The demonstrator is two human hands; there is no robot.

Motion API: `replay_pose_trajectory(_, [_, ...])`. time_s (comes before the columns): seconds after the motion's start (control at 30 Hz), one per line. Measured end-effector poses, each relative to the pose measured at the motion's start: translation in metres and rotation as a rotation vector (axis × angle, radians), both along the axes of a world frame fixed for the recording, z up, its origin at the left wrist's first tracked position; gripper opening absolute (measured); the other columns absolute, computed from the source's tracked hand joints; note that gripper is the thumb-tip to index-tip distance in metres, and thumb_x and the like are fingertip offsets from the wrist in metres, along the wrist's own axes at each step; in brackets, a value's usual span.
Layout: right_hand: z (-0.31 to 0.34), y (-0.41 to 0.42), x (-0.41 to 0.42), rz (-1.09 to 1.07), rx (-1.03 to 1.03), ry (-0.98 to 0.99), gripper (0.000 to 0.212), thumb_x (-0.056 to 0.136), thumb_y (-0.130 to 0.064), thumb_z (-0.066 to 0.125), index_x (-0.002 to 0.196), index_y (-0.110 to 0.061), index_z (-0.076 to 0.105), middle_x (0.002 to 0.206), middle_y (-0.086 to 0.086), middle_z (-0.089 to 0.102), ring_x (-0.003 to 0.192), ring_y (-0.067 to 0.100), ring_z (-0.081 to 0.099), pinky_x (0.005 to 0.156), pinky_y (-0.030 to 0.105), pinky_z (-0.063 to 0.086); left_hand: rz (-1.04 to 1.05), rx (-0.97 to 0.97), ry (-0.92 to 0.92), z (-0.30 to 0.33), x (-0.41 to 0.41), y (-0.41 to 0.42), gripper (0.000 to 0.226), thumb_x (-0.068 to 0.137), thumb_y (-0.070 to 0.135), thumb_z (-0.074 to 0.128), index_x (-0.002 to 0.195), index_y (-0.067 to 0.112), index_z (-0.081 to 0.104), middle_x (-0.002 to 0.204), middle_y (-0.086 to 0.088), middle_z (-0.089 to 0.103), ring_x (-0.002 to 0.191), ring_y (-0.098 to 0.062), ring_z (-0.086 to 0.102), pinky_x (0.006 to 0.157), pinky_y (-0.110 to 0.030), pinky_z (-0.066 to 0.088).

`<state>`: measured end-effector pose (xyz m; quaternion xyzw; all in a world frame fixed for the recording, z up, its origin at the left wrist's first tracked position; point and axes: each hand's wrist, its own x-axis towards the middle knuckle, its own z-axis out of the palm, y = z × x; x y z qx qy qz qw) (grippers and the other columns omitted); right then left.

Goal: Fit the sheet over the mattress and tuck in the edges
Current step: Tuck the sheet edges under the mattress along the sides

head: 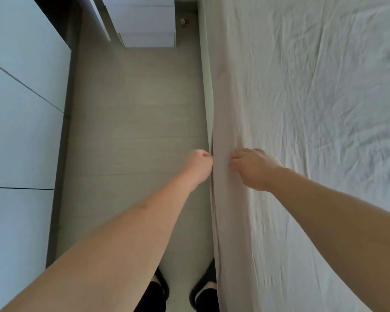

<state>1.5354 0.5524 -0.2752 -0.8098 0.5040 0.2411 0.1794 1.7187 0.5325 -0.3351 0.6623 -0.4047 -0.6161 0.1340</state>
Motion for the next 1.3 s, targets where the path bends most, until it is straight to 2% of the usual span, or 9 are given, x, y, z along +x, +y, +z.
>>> replay_pose_trajectory(0.07, [-0.015,0.001,-0.012,0.151,-0.080,0.006,0.041,0.091,-0.019,0.057,0.131,-0.027,0.061,0.138,-0.008,0.053,0.133,0.019,0.047,0.108,0.040,0.040,0.027,-0.010,-0.024,-0.017,-0.013,0.007,0.020,0.093,0.011,0.054,0.081,0.023,0.064,0.091,-0.011,0.070,0.090,-0.029,0.067,0.075,-0.036,0.051])
replay_pose_trajectory(0.23, [-0.037,-0.006,-0.016,0.345,-0.144,-0.069,0.046,0.094,-0.033,0.054,0.139,-0.029,0.057,0.149,-0.012,0.050,0.145,0.018,0.036,0.120,0.045,0.025,0.193,0.066,0.073,-0.043,-0.032,0.011,0.021,0.101,0.006,0.050,0.088,0.019,0.061,0.074,0.002,0.058,0.065,-0.009,0.052,0.050,-0.021,0.040])
replay_pose_trajectory(0.33, [-0.054,-0.008,-0.026,0.319,-0.146,-0.088,0.046,0.098,-0.038,0.037,0.141,-0.032,0.055,0.154,-0.013,0.043,0.150,0.017,0.026,0.121,0.046,0.013,0.251,0.088,0.059,-0.069,-0.043,0.008,0.021,0.101,0.004,0.046,0.109,0.017,0.060,0.091,-0.005,0.064,0.074,-0.013,0.057,0.060,-0.026,0.046])
replay_pose_trajectory(0.47, [-0.072,-0.011,-0.028,0.301,-0.204,-0.110,0.052,0.097,-0.046,0.023,0.129,-0.032,0.062,0.141,-0.013,0.053,0.143,0.017,0.032,0.116,0.049,0.016,0.235,0.141,0.035,-0.104,-0.047,-0.004,0.034,0.100,0.008,0.045,0.130,0.020,0.056,0.120,-0.018,0.067,0.107,-0.035,0.064,0.091,-0.044,0.052])
replay_pose_trajectory(0.6, [-0.079,-0.010,-0.028,0.274,-0.228,-0.123,0.053,0.096,-0.051,0.024,0.119,-0.030,0.066,0.133,-0.011,0.056,0.139,0.016,0.033,0.115,0.050,0.017,0.134,0.322,0.165,-0.127,-0.048,-0.020,0.031,0.096,0.028,0.058,0.126,0.022,0.054,0.098,0.000,0.067,0.089,-0.020,0.060,0.075,-0.039,0.052])
replay_pose_trajectory(0.8, [-0.078,-0.006,-0.025,0.237,-0.220,-0.133,0.048,0.095,-0.051,0.031,0.116,-0.029,0.068,0.130,-0.011,0.057,0.139,0.017,0.035,0.116,0.050,0.015,0.112,0.260,0.249,-0.139,-0.042,-0.019,0.010,0.096,0.011,0.060,0.093,0.015,0.069,0.069,0.003,0.067,0.060,-0.011,0.059,0.056,-0.022,0.045])
replay_pose_trajectory(1.03, [-0.081,-0.005,-0.024,0.220,-0.256,-0.168,0.043,0.093,-0.050,0.035,0.108,-0.028,0.069,0.127,-0.010,0.059,0.137,0.017,0.040,0.114,0.049,0.020,-0.254,-0.110,-0.488,-0.168,-0.036,-0.047,0.015,0.090,0.012,0.049,0.100,0.010,0.060,0.108,-0.018,0.069,0.102,-0.038,0.065,0.085,-0.041,0.054])
replay_pose_trajectory(1.17, [-0.085,-0.005,-0.025,0.223,-0.264,-0.180,0.039,0.094,-0.047,0.037,0.107,-0.029,0.069,0.127,-0.011,0.058,0.138,0.018,0.039,0.114,0.049,0.020,-0.102,0.009,-0.452,-0.172,-0.050,-0.049,0.033,0.095,0.020,0.058,0.114,-0.004,0.066,0.118,-0.026,0.069,0.114,-0.039,0.066,0.094,-0.043,0.055])
replay_pose_trajectory(1.3, [-0.084,-0.005,-0.025,0.220,-0.270,-0.199,0.037,0.095,-0.047,0.039,0.111,-0.031,0.068,0.128,-0.010,0.058,0.138,0.019,0.040,0.114,0.050,0.019,0.327,0.056,-0.131,-0.153,-0.069,-0.041,0.032,0.087,0.028,0.060,0.089,0.000,0.074,0.084,-0.017,0.073,0.080,-0.029,0.070,0.064,-0.039,0.053])
